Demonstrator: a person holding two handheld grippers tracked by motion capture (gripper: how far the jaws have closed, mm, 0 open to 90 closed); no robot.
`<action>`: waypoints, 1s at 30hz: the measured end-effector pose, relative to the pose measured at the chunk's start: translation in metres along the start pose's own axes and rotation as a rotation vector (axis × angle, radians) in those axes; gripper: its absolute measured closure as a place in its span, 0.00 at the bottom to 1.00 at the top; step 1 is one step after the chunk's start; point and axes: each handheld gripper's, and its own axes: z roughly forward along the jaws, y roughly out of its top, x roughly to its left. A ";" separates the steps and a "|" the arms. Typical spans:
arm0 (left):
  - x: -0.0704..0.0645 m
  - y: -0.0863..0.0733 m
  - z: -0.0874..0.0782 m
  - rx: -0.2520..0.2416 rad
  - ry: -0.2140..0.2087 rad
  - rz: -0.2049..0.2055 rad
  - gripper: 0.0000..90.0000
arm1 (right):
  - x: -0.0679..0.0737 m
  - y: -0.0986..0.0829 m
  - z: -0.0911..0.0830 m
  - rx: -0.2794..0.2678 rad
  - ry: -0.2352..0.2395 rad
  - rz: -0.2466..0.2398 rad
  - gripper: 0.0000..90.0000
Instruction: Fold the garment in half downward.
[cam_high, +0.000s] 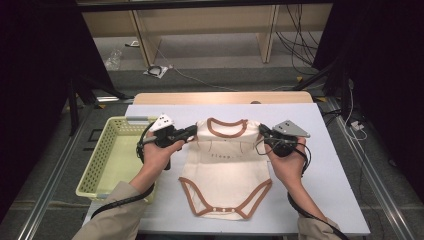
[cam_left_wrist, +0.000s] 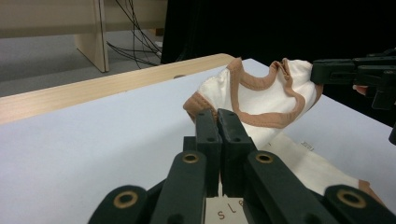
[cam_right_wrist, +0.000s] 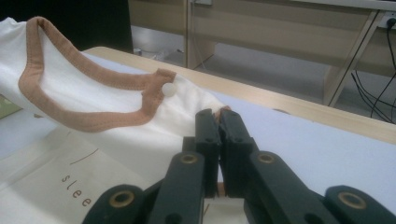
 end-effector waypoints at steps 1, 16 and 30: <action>0.000 0.000 0.000 0.001 -0.001 0.000 0.97 | 0.000 0.000 0.000 0.002 0.000 0.000 0.97; -0.003 -0.003 -0.003 0.014 -0.005 0.004 0.97 | 0.001 -0.004 -0.005 0.008 0.009 -0.005 0.97; -0.007 -0.007 -0.007 0.032 -0.013 0.021 0.97 | 0.003 -0.008 -0.010 0.020 0.016 -0.014 0.97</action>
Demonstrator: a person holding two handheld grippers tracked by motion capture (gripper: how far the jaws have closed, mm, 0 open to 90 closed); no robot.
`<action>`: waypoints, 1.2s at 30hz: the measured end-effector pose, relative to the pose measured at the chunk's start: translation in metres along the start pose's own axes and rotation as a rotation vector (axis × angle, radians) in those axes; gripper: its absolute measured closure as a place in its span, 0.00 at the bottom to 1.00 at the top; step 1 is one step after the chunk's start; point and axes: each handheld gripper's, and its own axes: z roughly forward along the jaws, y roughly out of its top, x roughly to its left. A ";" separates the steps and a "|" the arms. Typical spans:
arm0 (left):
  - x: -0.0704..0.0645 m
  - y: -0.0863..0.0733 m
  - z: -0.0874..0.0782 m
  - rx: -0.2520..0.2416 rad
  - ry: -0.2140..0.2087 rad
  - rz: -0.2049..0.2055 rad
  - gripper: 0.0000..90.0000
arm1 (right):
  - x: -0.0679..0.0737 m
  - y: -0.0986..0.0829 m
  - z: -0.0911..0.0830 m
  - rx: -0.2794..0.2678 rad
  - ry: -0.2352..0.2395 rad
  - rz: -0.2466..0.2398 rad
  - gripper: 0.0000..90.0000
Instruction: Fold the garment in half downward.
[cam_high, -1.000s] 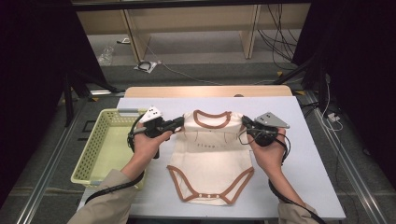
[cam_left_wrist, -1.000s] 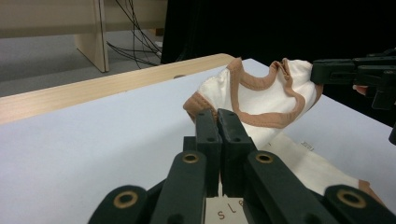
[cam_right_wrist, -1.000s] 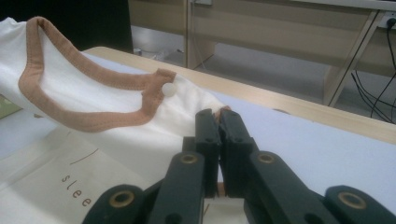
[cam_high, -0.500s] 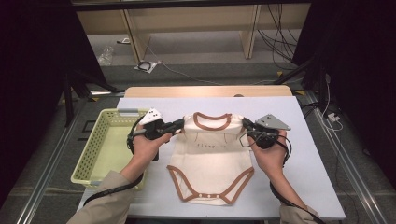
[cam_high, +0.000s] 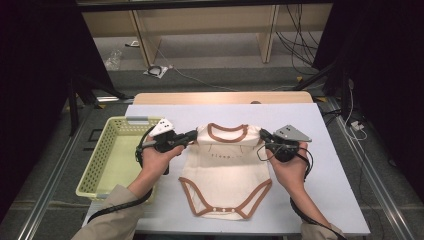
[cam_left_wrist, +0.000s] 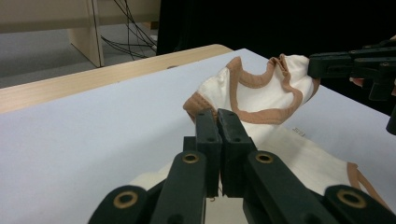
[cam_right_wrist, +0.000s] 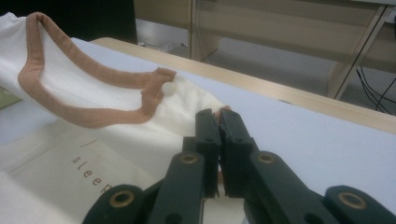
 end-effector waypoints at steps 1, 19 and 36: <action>0.000 0.000 0.000 0.000 0.000 -0.001 0.97 | 0.000 0.000 0.000 0.002 0.001 0.002 0.97; -0.004 -0.006 -0.005 0.020 -0.005 0.014 0.97 | 0.003 -0.003 -0.006 0.007 0.009 -0.009 0.97; -0.008 -0.009 -0.008 0.030 -0.010 0.028 0.97 | 0.006 -0.006 -0.011 0.019 0.021 -0.015 0.97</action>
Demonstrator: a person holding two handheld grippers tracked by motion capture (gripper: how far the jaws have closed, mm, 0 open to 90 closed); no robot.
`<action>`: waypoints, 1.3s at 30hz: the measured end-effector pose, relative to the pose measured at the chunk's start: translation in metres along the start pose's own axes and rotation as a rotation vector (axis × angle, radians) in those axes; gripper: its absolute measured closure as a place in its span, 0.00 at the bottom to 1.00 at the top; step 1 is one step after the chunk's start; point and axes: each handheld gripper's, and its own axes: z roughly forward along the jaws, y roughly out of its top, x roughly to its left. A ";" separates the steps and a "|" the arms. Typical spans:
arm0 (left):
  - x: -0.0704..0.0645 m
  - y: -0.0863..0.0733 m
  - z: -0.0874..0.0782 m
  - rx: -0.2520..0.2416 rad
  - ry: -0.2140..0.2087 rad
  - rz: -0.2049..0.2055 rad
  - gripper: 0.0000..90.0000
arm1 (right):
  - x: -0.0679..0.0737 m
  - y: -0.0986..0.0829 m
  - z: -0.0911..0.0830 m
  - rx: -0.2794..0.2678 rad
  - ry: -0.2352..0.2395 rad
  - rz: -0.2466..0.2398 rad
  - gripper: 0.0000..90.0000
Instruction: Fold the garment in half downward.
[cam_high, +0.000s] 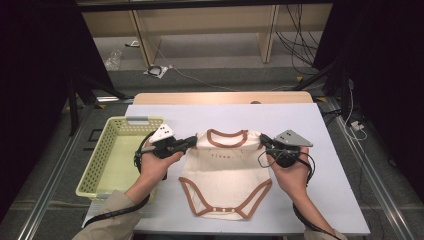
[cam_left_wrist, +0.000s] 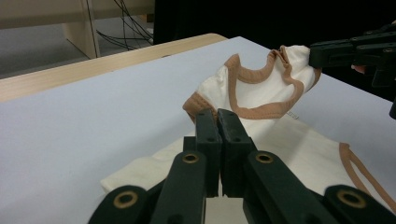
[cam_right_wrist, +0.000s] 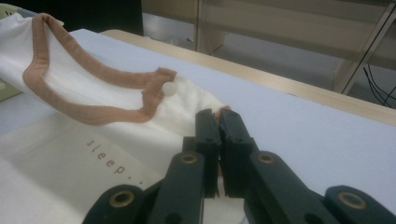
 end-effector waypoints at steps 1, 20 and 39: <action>0.000 0.000 0.000 0.000 -0.001 0.000 0.97 | 0.000 0.000 0.000 0.000 0.000 0.000 0.97; -0.004 -0.004 -0.005 0.009 -0.009 0.005 0.97 | 0.004 -0.004 -0.007 0.012 0.010 -0.010 0.97; -0.007 -0.006 -0.009 0.017 -0.015 0.010 0.97 | 0.007 -0.006 -0.012 0.019 0.019 -0.020 0.97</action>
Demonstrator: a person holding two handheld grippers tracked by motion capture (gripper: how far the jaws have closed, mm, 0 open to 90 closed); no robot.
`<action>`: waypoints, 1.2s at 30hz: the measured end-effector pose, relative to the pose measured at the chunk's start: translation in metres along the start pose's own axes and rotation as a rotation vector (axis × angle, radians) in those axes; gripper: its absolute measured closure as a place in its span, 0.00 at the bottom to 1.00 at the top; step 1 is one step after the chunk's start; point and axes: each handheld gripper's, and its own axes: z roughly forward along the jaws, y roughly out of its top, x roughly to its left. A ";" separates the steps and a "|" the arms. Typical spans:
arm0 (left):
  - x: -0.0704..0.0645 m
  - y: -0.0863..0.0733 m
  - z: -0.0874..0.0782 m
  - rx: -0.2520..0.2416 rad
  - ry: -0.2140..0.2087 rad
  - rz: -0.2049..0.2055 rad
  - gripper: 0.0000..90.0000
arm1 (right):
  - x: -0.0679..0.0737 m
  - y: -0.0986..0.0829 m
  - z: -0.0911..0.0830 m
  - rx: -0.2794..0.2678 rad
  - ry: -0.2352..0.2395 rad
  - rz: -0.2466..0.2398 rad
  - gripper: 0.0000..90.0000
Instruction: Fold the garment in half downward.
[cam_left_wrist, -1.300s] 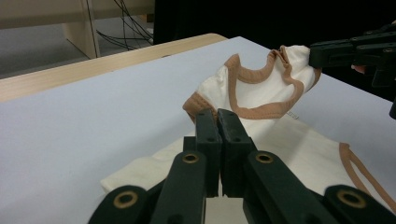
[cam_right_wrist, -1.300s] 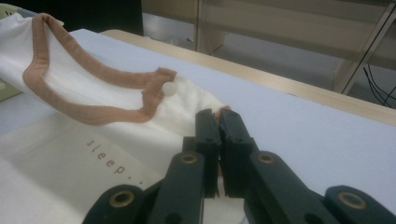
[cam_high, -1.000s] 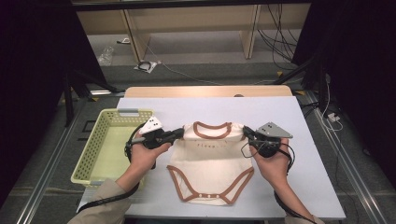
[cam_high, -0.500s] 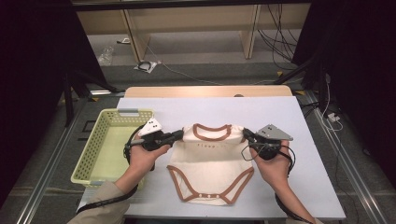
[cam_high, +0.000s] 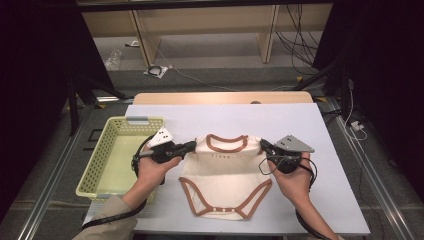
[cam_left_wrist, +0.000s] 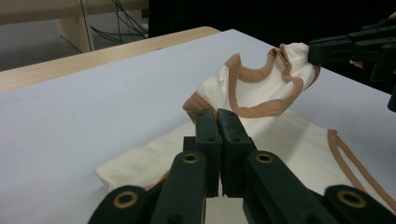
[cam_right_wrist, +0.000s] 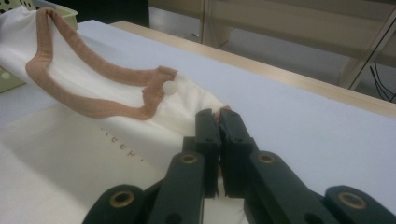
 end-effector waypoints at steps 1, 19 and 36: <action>0.000 0.000 0.000 0.001 -0.001 0.001 0.97 | 0.000 0.000 0.000 0.002 0.001 -0.001 0.97; -0.002 -0.003 -0.004 0.010 -0.002 0.004 0.97 | 0.004 -0.003 -0.006 0.010 0.011 -0.007 0.97; -0.005 -0.005 -0.006 0.018 -0.008 0.012 0.97 | 0.006 -0.006 -0.010 0.010 0.016 -0.013 0.97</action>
